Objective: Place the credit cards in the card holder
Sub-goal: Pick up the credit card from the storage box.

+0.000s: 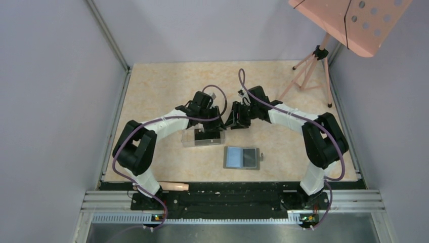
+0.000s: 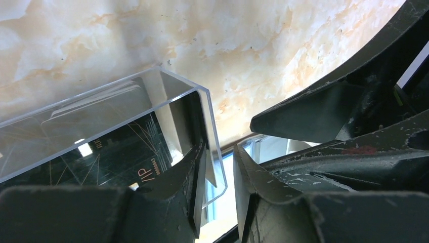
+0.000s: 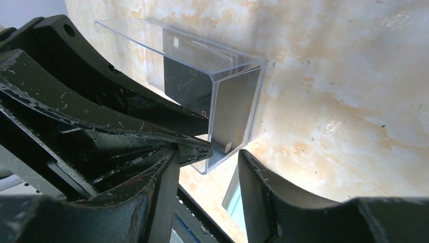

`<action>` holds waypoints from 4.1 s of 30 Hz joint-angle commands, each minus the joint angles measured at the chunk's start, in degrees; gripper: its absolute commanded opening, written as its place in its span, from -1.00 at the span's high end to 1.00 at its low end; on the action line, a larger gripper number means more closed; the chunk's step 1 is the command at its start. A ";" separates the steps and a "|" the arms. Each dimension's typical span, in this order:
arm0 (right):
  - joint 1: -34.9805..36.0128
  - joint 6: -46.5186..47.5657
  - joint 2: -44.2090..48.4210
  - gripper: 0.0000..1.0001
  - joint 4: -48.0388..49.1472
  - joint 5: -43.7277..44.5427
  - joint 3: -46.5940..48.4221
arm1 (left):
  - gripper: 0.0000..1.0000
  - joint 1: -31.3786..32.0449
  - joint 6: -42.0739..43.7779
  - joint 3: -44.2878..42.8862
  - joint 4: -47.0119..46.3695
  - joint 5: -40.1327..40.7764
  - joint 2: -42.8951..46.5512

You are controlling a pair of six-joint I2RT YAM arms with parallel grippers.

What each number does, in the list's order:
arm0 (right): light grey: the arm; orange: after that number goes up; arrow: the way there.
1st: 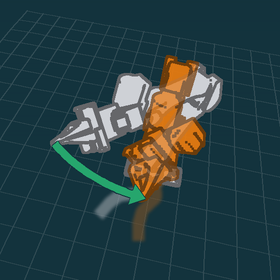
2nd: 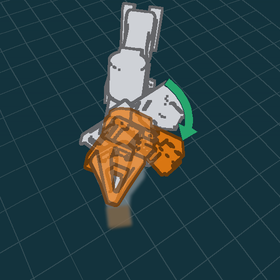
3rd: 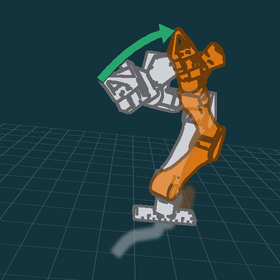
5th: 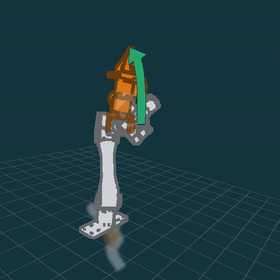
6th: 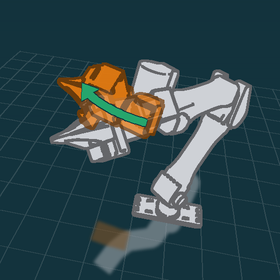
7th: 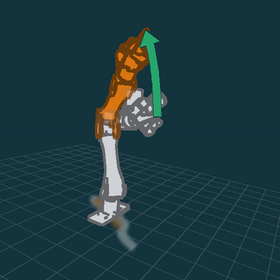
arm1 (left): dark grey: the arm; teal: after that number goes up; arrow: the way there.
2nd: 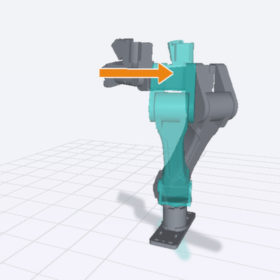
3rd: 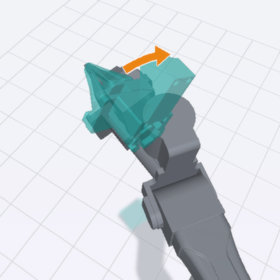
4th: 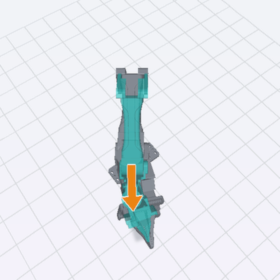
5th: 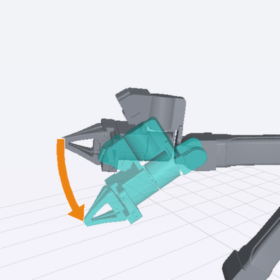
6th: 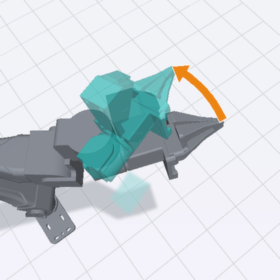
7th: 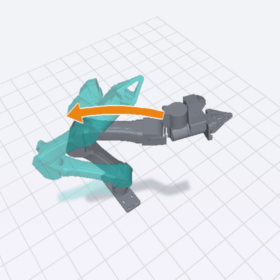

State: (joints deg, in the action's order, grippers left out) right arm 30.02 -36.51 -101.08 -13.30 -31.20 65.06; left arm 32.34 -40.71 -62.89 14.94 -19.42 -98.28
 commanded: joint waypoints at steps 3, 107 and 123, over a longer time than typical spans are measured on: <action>0.13 0.67 2.19 0.07 1.56 0.05 -0.72 | 0.35 0.75 -0.88 1.08 -1.94 -0.39 -1.15; 1.81 -23.09 -1.95 0.19 44.70 -13.18 -15.02 | -0.07 -6.32 -9.70 21.31 -26.17 -6.12 11.08; -1.08 -17.20 0.40 1.00 31.09 -4.77 -16.33 | -0.07 -6.40 -8.81 20.18 -23.79 -5.65 10.15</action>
State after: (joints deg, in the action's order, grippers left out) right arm 28.95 -56.49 -99.53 22.41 -37.63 46.54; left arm 25.71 -49.87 -41.50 -7.49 -24.67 -87.74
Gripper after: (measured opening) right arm 0.004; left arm 0.535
